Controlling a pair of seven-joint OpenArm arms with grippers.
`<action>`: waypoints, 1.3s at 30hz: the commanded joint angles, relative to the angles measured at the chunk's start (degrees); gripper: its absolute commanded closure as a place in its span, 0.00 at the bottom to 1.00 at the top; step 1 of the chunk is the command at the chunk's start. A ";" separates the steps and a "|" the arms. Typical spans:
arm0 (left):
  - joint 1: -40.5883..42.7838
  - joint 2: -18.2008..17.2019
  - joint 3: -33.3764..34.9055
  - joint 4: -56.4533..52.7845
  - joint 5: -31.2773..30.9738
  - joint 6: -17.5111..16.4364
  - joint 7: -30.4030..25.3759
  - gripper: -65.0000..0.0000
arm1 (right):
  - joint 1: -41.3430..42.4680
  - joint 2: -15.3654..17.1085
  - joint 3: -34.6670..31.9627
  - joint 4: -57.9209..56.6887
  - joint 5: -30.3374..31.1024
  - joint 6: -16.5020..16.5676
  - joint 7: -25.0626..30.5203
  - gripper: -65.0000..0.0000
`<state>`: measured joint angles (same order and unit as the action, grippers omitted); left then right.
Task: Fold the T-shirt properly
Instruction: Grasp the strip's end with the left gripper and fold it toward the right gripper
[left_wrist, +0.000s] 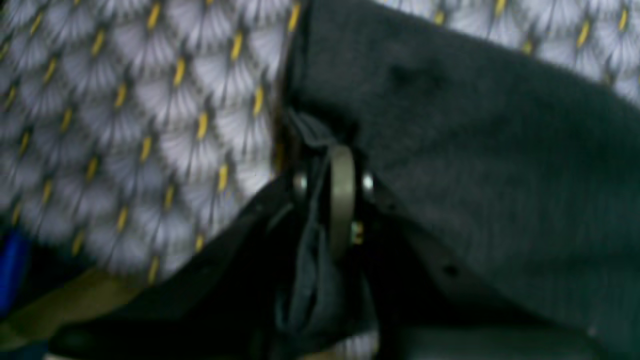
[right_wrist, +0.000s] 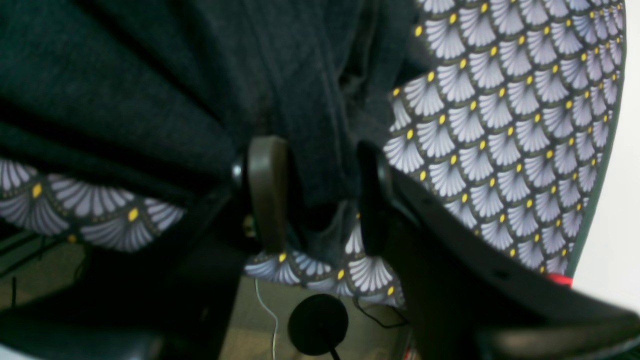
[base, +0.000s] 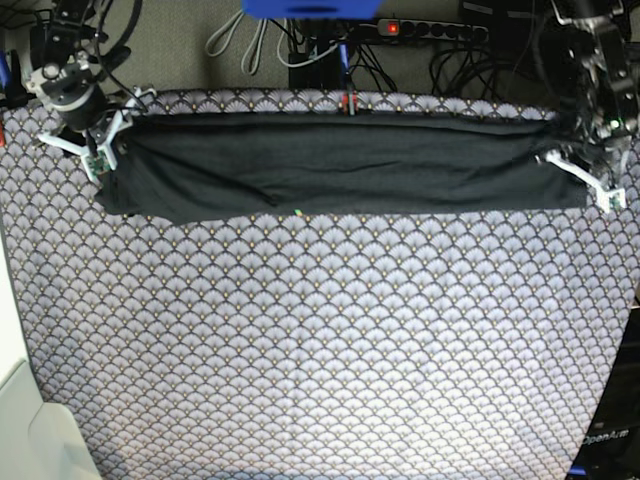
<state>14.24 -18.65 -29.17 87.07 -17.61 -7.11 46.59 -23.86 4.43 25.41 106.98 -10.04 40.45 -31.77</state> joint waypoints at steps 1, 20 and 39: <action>-1.18 0.06 -0.24 4.23 -0.28 -0.05 -1.88 1.00 | 0.08 0.54 0.13 0.85 0.50 -0.45 0.87 0.64; -4.00 16.15 12.51 28.14 -0.37 -0.14 19.04 1.00 | -0.01 0.54 0.13 0.85 0.50 -0.45 0.52 0.64; -4.44 22.04 27.89 22.25 -0.20 0.13 18.77 1.00 | -0.01 0.54 0.13 0.85 0.50 -0.45 0.43 0.64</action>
<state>10.46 3.16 -1.39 108.42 -17.02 -7.09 66.17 -23.83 4.56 25.32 106.96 -10.07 40.45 -32.18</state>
